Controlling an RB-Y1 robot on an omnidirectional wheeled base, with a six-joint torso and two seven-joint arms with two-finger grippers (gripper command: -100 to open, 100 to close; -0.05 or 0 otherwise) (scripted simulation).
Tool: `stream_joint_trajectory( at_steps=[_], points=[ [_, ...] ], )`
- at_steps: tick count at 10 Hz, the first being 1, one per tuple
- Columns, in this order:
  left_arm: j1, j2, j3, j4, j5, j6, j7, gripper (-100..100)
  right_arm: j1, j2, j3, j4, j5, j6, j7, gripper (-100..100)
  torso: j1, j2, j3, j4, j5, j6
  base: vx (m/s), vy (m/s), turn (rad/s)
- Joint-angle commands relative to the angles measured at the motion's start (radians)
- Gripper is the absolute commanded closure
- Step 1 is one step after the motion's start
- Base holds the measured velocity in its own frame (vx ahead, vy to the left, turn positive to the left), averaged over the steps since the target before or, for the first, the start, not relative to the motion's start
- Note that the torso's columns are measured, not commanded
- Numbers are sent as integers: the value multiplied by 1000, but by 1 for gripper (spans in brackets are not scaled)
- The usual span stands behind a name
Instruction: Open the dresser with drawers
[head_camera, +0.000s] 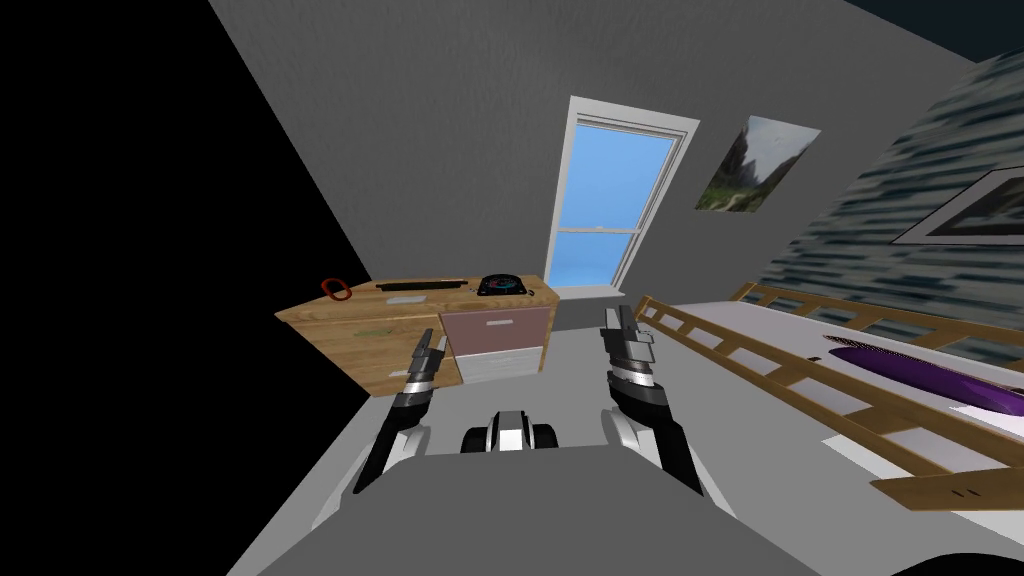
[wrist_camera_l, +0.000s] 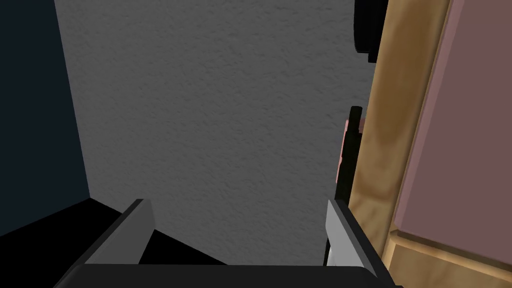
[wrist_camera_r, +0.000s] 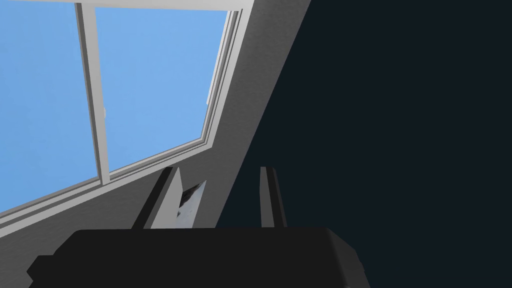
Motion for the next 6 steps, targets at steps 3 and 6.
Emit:
stream_joint_trajectory(
  at_steps=[3, 6],
  points=[
    [-28, 2, 3, 97, 0, 3, -3, -100, 0, 0, 0, 0, 0, 0, 0, 0, 0, 1, 0, 0, 0, 0, 76, -60, -5],
    [-44, 3, 6, 159, 0, 4, -4, -100, 0, 0, 0, 0, 0, 0, 0, 0, 0, 1, 1, 0, 0, 0, 64, -51, -6]
  ],
)
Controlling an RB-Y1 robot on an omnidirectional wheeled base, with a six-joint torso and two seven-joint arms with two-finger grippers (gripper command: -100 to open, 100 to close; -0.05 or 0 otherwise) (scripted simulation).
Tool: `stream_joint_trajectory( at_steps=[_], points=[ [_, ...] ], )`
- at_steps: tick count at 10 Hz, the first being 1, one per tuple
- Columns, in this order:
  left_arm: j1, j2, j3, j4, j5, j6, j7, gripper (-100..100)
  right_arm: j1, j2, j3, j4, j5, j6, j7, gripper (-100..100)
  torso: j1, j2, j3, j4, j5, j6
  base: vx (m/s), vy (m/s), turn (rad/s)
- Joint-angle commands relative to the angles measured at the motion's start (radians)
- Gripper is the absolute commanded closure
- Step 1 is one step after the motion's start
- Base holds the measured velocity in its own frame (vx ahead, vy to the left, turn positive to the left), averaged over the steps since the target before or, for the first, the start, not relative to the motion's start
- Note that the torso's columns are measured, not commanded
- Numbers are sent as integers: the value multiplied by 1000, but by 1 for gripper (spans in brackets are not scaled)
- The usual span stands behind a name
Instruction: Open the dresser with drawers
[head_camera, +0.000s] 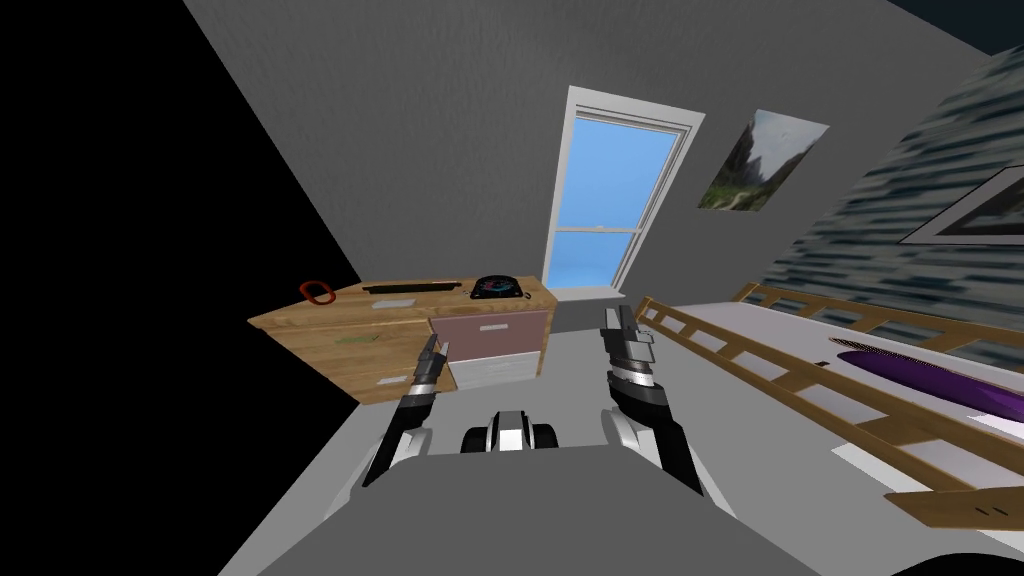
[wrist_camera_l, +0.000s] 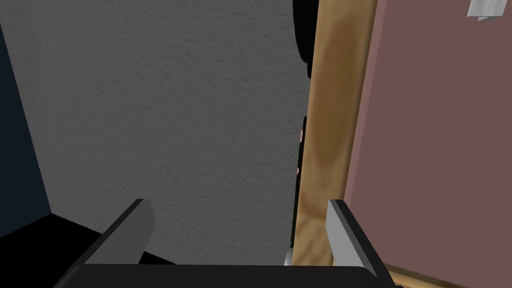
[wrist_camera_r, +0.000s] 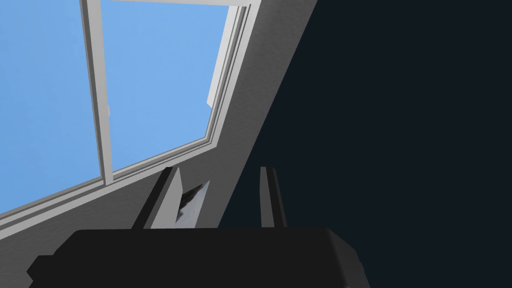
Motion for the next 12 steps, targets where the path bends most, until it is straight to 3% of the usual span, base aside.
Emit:
stream_joint_trajectory(
  at_steps=[1, 8, 12],
  points=[
    [-17, 4, 6, 60, 2, 0, 2, -100, 0, 0, 0, 0, 0, 0, 0, 0, 0, -1, -1, 0, 0, 0, 89, -50, -6],
    [-63, -16, 14, 234, 4, 5, 0, -100, 0, 0, 0, 0, 0, 0, 0, 0, 0, -1, 0, 0, 0, 0, 92, -64, -7],
    [-87, -60, 18, 328, 5, 7, -1, -100, 0, 0, 0, 0, 0, 0, 0, 0, 1, -1, 0, 0, 0, 0, 96, -56, -6]
  ],
)
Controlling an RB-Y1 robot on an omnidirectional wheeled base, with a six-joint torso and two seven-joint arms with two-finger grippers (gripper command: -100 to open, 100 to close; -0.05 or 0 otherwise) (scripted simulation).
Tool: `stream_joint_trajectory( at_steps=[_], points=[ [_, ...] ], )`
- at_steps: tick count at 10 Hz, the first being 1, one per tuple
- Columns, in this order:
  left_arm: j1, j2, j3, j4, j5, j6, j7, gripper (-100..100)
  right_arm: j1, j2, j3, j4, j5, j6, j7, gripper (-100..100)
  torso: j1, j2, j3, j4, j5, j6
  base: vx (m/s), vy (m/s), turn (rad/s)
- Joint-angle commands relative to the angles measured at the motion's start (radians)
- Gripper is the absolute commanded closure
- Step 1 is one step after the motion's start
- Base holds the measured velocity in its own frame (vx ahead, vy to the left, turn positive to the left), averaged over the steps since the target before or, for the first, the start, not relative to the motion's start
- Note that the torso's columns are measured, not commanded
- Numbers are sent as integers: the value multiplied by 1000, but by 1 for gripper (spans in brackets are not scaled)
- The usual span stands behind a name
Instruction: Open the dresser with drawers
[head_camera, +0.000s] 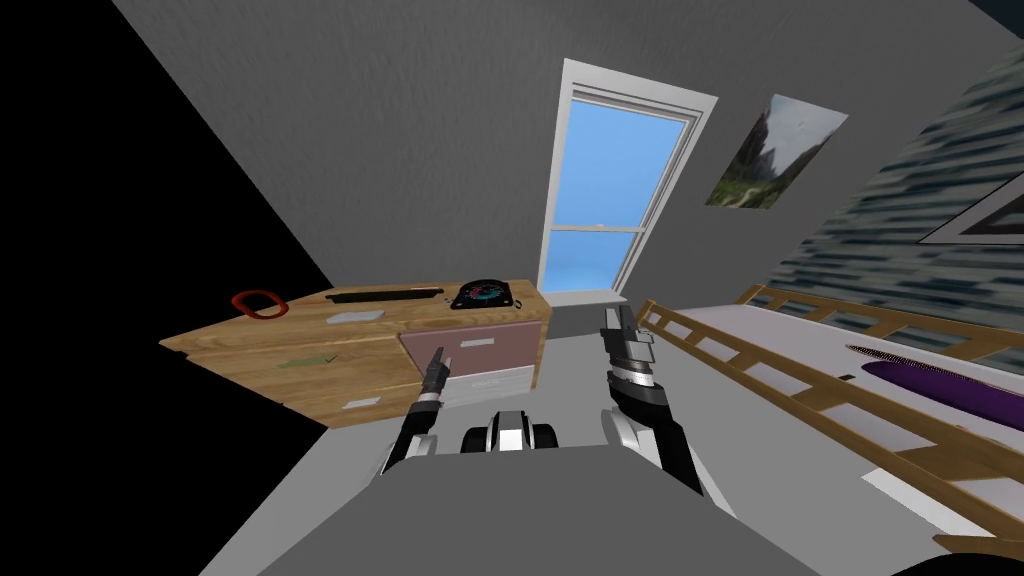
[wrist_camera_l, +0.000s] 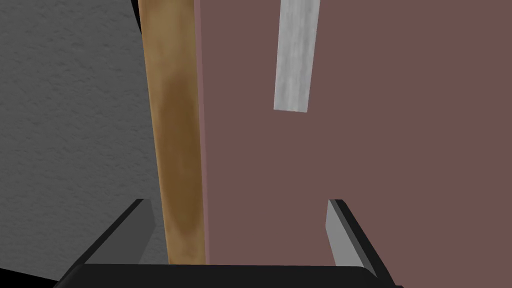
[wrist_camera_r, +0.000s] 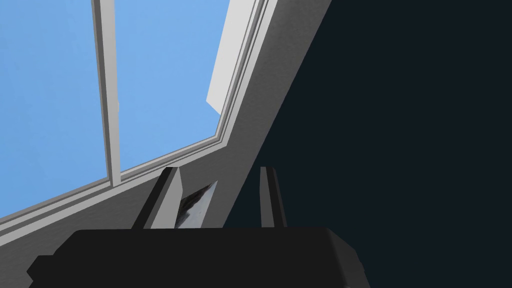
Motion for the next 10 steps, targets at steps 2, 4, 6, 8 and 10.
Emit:
stream_joint_trajectory(
  at_steps=[2, 4, 6, 8, 10],
  points=[
    [-17, -66, 3, 65, 0, 6, -3, -100, 0, 0, 0, 0, 0, 0, 0, 0, -2, 1, 0, 0, 0, 0, 73, -57, -5],
    [-23, -120, 4, 89, 0, 6, -4, -100, 0, 0, 0, 0, 0, 0, 0, 0, 0, 1, 0, 0, 0, 0, 52, -31, -3],
    [-26, -164, 4, 99, 0, 6, -4, -100, 0, 0, 0, 0, 0, 0, 0, 0, 0, 1, 1, 0, 0, 0, 24, -24, -2],
    [-33, -151, 9, 77, 2, 33, -5, -100, 0, 0, 0, 0, 0, 0, 0, 0, 0, 1, 1, 0, 0, 0, 37, -9, 2],
    [-30, -151, 7, 85, 2, 21, -4, 100, 0, 0, 0, 0, 0, 0, 0, 0, -1, -1, -1, -1, 0, 0, 24, -3, 1]
  ],
)
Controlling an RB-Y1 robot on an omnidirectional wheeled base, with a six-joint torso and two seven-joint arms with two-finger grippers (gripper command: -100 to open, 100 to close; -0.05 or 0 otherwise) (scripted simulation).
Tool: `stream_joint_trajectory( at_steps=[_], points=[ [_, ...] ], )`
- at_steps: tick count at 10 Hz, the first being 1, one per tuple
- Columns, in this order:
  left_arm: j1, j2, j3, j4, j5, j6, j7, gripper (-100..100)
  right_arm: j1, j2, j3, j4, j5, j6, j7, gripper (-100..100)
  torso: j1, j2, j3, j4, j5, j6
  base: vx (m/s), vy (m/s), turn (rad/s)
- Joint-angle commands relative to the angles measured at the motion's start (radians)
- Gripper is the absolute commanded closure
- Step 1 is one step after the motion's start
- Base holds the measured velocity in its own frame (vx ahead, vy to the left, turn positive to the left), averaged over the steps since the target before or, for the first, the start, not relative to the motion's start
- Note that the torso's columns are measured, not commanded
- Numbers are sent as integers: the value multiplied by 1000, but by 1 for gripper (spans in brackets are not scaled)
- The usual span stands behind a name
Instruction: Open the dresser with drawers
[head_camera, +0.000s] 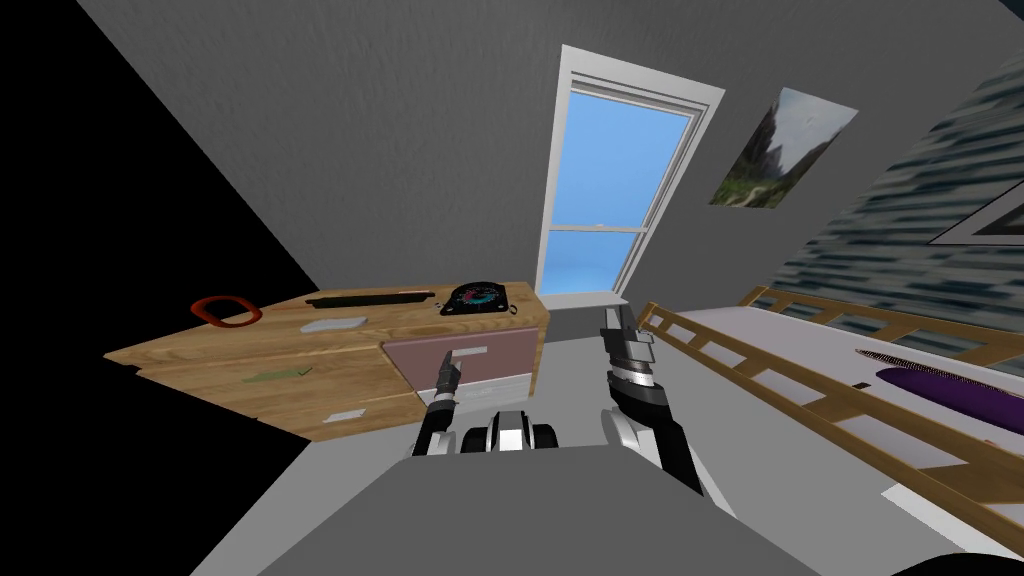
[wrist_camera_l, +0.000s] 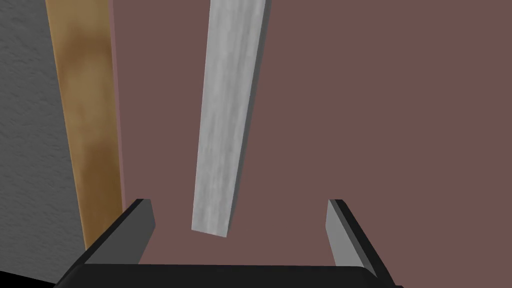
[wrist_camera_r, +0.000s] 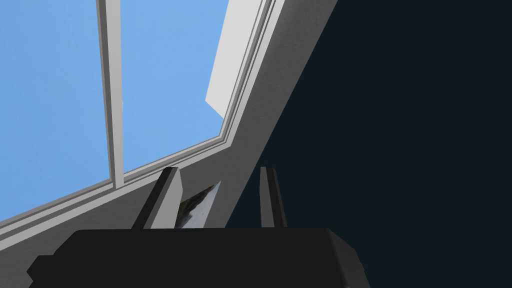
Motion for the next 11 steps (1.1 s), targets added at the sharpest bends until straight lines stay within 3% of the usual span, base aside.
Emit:
stream_joint_trajectory(
  at_steps=[1, 6, 7, 11],
  points=[
    [10, 1, -4, -15, -1, 4, 1, 100, 0, 0, 0, 0, 0, 0, 0, 0, 0, 2, 2, 1, 0, 0, -91, -9, 31],
    [29, 3, -13, -43, -2, 12, 2, 100, 0, 0, 0, 0, 0, 0, 0, 0, -1, 0, 0, 0, 0, 0, -160, -19, 7],
    [29, 35, -13, -43, -2, 14, 2, -100, 0, 0, 0, 0, 0, 0, 0, 0, -1, -5, -2, -1, 0, 0, -16, -4, -2],
    [26, 112, -12, -41, -2, 21, 1, -100, 0, 0, 0, 0, 0, 0, 0, 0, 0, 1, 1, 0, 0, 0, 17, 3, 1]
  ],
)
